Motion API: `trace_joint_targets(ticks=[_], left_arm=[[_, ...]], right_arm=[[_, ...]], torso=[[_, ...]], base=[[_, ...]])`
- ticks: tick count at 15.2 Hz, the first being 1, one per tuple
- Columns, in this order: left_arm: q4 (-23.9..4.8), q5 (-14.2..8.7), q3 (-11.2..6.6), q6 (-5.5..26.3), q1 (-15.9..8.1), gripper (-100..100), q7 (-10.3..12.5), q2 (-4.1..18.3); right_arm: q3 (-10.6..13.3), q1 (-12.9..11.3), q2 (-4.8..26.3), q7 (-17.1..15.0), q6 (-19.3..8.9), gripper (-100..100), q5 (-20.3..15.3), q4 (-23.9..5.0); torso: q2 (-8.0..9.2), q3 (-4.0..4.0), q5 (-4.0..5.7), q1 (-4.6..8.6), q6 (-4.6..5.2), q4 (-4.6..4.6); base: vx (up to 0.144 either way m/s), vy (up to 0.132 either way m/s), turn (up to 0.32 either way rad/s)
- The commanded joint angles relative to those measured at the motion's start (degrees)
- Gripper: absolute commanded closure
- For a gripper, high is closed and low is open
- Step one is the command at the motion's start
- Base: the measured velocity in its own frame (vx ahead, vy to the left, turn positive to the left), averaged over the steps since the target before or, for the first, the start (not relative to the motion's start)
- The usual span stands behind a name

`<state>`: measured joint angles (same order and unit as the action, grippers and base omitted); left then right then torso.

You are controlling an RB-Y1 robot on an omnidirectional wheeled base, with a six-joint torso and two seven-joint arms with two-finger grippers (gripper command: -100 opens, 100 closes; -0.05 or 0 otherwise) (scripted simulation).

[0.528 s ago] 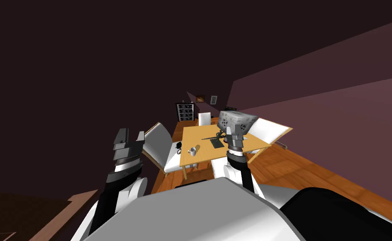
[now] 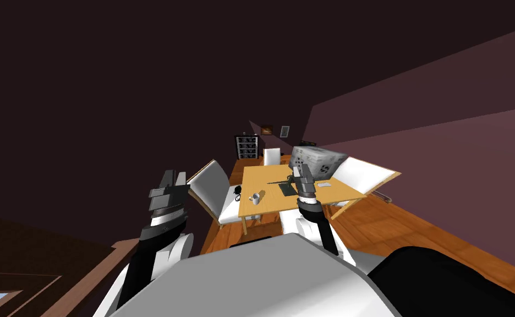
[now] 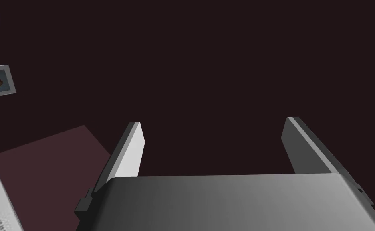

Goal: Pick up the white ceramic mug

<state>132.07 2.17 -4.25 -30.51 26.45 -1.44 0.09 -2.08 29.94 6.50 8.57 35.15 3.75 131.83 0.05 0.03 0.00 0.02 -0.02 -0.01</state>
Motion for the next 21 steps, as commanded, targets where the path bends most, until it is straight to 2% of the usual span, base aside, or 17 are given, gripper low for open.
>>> trace_joint_targets(ticks=[1, 10, 11, 14, 15, 16, 18, 21], left_arm=[[0.00, 0.00, 0.00, 0.00, 0.00, 0, 0.00, 0.00], [0.00, 0.00, 0.00, 0.00, 0.00, 0, 0.00, 0.00], [0.00, 0.00, 0.00, 0.00, 0.00, 0, 0.00, 0.00], [0.00, 0.00, 0.00, 0.00, 0.00, 0, 0.00, 0.00], [0.00, 0.00, 0.00, 0.00, -0.01, 0, 0.00, 0.00], [0.00, 0.00, 0.00, 0.00, 0.00, 0, 0.00, 0.00], [0.00, 0.00, 0.00, 0.00, 0.00, 0, 0.00, 0.00], [0.00, 0.00, 0.00, 0.00, 0.00, 0, 0.00, 0.00]], right_arm=[[1.03, -0.07, 2.86, 0.11, -0.80, -100, 1.19, -0.53], [4.86, -0.71, 14.38, 0.52, -4.30, -100, 5.99, -3.00], [4.86, -0.71, 14.55, 0.52, -4.30, -100, 5.99, -3.00], [7.15, -1.07, 18.89, 0.76, -6.57, -100, 8.92, -4.74], [7.15, -1.07, 20.21, 0.76, -6.57, -100, 8.92, -4.74], [8.37, -1.25, 21.68, 0.89, -7.83, -100, 10.49, -5.73], [8.37, -1.25, 23.09, 0.89, -7.83, -100, 10.49, -5.73], [10.91, -1.62, 27.30, 1.15, -10.54, -100, 13.78, -7.92]], torso=[[0.00, 0.00, 0.00, 0.00, 0.00, 0.00], [0.02, 0.01, 0.01, 0.05, -0.02, 0.00], [0.02, 0.01, 0.01, 0.05, 0.00, 0.00], [0.00, 0.00, 0.01, 0.04, -0.01, 0.00], [0.00, 0.00, 0.01, 0.05, -0.03, 0.00], [0.01, 0.00, 0.01, 0.07, -0.01, 0.00], [0.02, 0.01, 0.02, 0.07, -0.01, 0.00], [0.01, 0.00, 0.01, 0.05, -0.01, 0.00]], base=[[-0.017, -0.001, 0.189], [-0.019, -0.008, 0.188], [-0.015, -0.010, 0.085], [-0.016, -0.008, 0.244], [-0.021, -0.014, 0.225], [-0.025, -0.014, 0.283], [-0.023, -0.015, 0.163], [-0.022, -0.006, 0.261]])
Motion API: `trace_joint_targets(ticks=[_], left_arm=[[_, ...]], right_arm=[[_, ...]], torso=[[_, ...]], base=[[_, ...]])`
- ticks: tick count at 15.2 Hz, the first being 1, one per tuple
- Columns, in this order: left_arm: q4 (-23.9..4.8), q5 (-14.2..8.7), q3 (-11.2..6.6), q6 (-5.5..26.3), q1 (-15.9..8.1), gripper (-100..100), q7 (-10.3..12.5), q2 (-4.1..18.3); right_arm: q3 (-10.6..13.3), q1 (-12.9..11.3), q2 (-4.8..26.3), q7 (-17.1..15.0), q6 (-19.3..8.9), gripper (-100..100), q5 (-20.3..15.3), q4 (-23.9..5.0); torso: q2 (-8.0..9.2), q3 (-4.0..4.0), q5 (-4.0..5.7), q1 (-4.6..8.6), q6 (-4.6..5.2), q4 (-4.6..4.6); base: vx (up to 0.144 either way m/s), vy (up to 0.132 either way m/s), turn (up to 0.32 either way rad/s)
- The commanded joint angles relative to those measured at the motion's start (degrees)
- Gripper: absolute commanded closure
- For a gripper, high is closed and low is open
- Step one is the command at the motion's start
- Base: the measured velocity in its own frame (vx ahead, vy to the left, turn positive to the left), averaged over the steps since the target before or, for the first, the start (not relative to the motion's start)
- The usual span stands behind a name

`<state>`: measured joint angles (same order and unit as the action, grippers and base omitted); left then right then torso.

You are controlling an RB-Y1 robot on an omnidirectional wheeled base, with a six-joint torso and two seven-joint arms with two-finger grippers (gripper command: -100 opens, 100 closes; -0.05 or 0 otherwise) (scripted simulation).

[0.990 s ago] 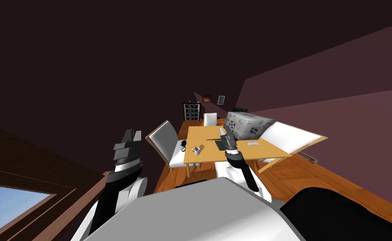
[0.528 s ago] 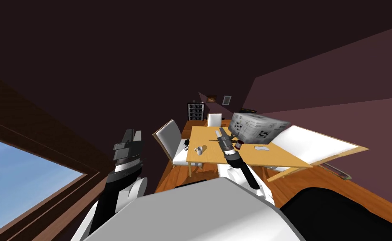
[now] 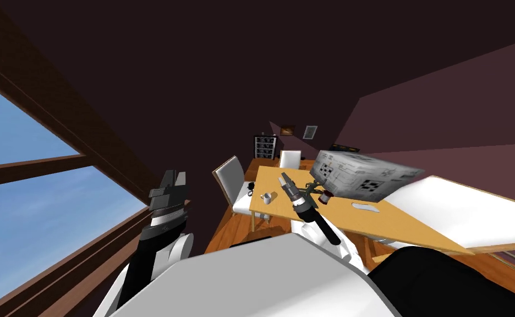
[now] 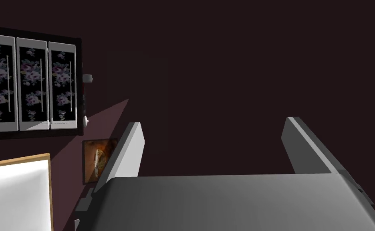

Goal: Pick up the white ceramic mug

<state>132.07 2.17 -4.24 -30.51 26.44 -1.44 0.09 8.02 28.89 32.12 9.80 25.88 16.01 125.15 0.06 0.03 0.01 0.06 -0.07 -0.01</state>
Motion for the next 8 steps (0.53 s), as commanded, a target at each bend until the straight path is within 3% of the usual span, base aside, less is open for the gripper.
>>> trace_joint_targets(ticks=[1, 4, 8], left_arm=[[0.00, 0.00, 0.00, 0.00, 0.00, 0, 0.00, 0.00], [0.00, 0.00, 0.00, 0.00, 0.01, 0, 0.00, 0.00], [0.00, 0.00, 0.00, 0.00, 0.00, 0, 0.00, 0.00]], right_arm=[[0.81, -0.57, 2.86, -0.07, -1.28, -100, 1.52, -1.25], [2.11, -0.74, 6.05, 0.06, -2.73, -100, 3.22, -2.44], [4.73, -1.10, 11.66, 0.34, -5.79, -100, 6.69, -5.01]], torso=[[0.00, 0.00, 0.00, 0.00, 0.00, 0.00], [-0.03, -0.01, 0.01, 0.03, 0.02, 0.00], [0.00, 0.00, 0.01, 0.05, 0.01, 0.00]], base=[[-0.026, -0.014, 0.260], [-0.018, -0.012, 0.165], [-0.029, -0.013, 0.306]])
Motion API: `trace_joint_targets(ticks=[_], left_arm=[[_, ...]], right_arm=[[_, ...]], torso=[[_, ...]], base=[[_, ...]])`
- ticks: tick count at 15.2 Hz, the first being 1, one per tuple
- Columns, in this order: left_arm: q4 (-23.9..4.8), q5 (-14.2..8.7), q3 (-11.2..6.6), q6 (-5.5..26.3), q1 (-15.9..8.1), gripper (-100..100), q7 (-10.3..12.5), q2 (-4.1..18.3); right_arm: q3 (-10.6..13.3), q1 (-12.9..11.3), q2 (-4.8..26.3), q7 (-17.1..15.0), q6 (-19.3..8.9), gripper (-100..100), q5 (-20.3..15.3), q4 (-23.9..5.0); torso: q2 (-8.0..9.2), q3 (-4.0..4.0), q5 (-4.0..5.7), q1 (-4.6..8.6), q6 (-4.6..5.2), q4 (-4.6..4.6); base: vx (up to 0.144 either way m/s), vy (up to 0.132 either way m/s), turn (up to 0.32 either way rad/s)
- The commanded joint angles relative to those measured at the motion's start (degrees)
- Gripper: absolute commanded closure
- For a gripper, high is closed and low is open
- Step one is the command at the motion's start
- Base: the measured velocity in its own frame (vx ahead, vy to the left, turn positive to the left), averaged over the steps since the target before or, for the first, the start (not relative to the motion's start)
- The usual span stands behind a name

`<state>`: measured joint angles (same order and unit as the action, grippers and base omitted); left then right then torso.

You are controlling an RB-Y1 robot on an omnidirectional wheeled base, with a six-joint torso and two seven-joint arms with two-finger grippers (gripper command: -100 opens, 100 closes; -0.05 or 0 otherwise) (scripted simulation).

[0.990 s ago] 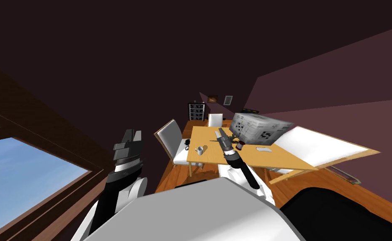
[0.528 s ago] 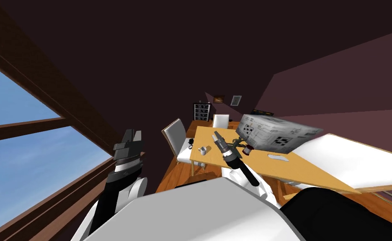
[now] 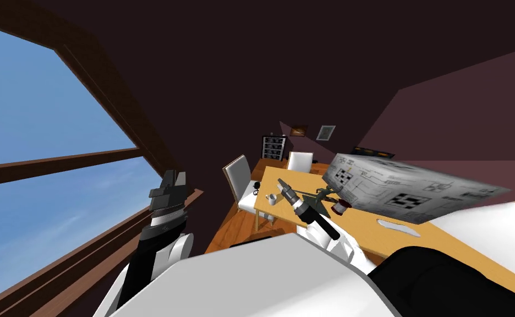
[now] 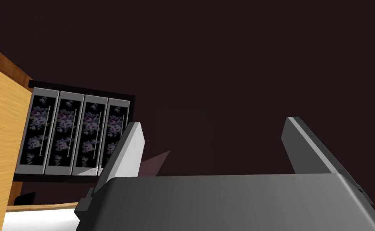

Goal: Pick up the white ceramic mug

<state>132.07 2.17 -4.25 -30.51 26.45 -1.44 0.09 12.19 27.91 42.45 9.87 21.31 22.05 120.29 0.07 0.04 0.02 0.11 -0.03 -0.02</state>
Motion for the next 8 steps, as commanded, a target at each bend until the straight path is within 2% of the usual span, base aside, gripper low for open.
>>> trace_joint_targets(ticks=[1, 2, 3, 4, 5, 7, 8], left_arm=[[0.00, 0.00, 0.00, 0.00, 0.00, 0, 0.00, 0.00], [0.00, 0.00, 0.00, 0.00, 0.00, 0, 0.00, 0.00], [0.00, 0.00, 0.00, 0.00, 0.00, 0, 0.00, 0.00], [0.00, 0.00, 0.00, 0.00, -0.01, 0, 0.00, 0.00], [0.00, 0.00, 0.00, 0.00, 0.00, 0, 0.00, 0.00], [0.00, 0.00, 0.00, 0.00, 0.00, 0, 0.00, 0.00], [0.00, 0.00, -0.01, 0.00, 0.01, 0, 0.00, 0.00]], right_arm=[[1.87, -0.29, 2.86, 0.40, -2.82, -100, 2.41, -1.51], [1.87, -0.29, 4.08, 0.40, -2.82, -100, 2.41, -1.51], [3.17, -0.45, 5.39, 0.53, -4.46, -100, 4.17, -2.91], [3.17, -0.45, 6.79, 0.53, -4.46, -100, 4.17, -2.91], [4.48, -0.60, 8.22, 0.67, -5.96, -100, 5.93, -4.35], [4.48, -0.60, 9.48, 0.67, -6.14, -100, 5.93, -4.35], [5.80, -0.74, 11.45, 0.81, -7.85, -100, 7.68, -5.81]], torso=[[0.00, 0.00, 0.00, 0.00, 0.00, 0.00], [-0.01, -0.01, 0.00, -0.01, -0.03, 0.00], [-0.03, -0.02, 0.00, -0.01, 0.00, 0.01], [-0.04, -0.02, 0.00, -0.02, -0.03, 0.01], [-0.05, -0.03, -0.01, -0.02, -0.01, 0.01], [-0.06, -0.03, -0.01, -0.02, 0.02, 0.01], [-0.07, -0.04, 0.00, -0.02, 0.04, 0.01]], base=[[-0.028, -0.009, 0.298], [-0.021, -0.009, 0.247], [-0.019, -0.005, 0.341], [-0.018, -0.008, 0.296], [-0.016, -0.007, 0.311], [-0.011, -0.009, 0.145], [-0.008, -0.002, 0.226]])
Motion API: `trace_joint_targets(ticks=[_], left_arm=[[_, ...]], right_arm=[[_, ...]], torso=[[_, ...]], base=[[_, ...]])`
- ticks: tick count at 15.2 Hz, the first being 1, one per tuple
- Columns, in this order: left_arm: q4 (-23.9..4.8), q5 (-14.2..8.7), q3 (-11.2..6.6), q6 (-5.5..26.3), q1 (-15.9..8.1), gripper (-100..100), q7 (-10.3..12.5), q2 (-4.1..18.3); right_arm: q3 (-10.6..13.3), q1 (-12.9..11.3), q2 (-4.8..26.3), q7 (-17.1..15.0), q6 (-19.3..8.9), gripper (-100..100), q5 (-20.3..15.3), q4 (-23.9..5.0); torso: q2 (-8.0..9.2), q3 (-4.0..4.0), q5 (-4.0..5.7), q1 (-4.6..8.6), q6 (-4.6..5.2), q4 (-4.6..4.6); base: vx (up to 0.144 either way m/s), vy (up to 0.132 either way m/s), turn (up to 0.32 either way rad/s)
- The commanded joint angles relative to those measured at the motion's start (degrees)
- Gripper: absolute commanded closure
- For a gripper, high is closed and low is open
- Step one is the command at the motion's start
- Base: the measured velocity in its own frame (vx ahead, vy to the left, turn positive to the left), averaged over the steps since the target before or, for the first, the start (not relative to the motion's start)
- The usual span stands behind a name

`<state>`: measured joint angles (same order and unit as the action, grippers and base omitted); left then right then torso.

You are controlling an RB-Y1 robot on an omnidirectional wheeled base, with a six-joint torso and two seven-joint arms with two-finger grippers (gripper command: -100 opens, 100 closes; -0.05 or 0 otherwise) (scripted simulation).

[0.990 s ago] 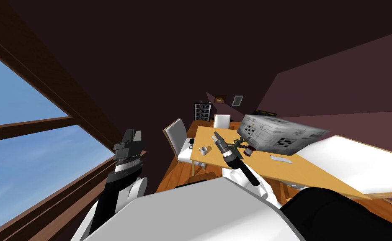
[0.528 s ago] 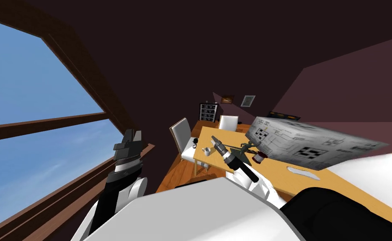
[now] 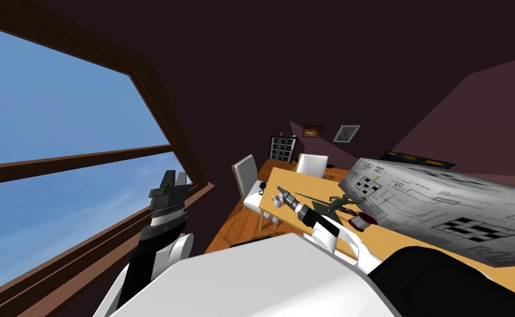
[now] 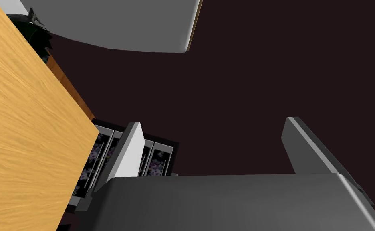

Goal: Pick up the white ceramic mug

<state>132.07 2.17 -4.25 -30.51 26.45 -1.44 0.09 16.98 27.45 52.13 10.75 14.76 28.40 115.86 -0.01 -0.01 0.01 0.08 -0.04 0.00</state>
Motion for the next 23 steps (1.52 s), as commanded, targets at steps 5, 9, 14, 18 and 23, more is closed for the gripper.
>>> trace_joint_targets(ticks=[5, 9, 14, 18, 23], left_arm=[[0.00, 0.00, 0.00, 0.00, 0.00, 0, 0.00, 0.00], [0.00, 0.00, -0.01, 0.00, 0.01, 0, 0.00, 0.00], [0.00, 0.00, 0.00, 0.00, 0.00, 0, 0.00, 0.00], [0.00, 0.00, 0.00, 0.00, 0.01, 0, 0.00, 0.00], [0.00, 0.00, -0.01, 0.00, 0.02, 0, 0.00, 0.00]], right_arm=[[3.68, -0.47, 7.45, 0.21, -4.80, -100, 4.78, -4.38], [6.38, -0.53, 12.10, 0.50, -8.35, -100, 8.13, -7.42], [9.07, -0.49, 16.34, 0.77, -12.04, -100, 11.32, -10.45], [11.70, -0.36, 20.17, 1.05, -15.62, -100, 14.32, -13.37], [14.23, -0.18, 23.57, 1.32, -19.05, -100, 17.08, -16.09]], torso=[[-0.04, -0.03, 0.00, 0.02, -0.01, 0.01], [-0.08, -0.04, 0.01, 0.03, 0.06, 0.02], [-0.13, -0.07, 0.00, 0.02, 0.00, 0.03], [-0.13, -0.07, 0.00, -0.01, 0.02, 0.03], [-0.17, -0.10, 0.00, -0.03, 0.07, 0.04]], base=[[-0.003, -0.008, 0.292], [0.005, -0.010, 0.215], [0.012, -0.008, 0.259], [0.013, -0.002, 0.199], [0.023, -0.001, 0.184]])
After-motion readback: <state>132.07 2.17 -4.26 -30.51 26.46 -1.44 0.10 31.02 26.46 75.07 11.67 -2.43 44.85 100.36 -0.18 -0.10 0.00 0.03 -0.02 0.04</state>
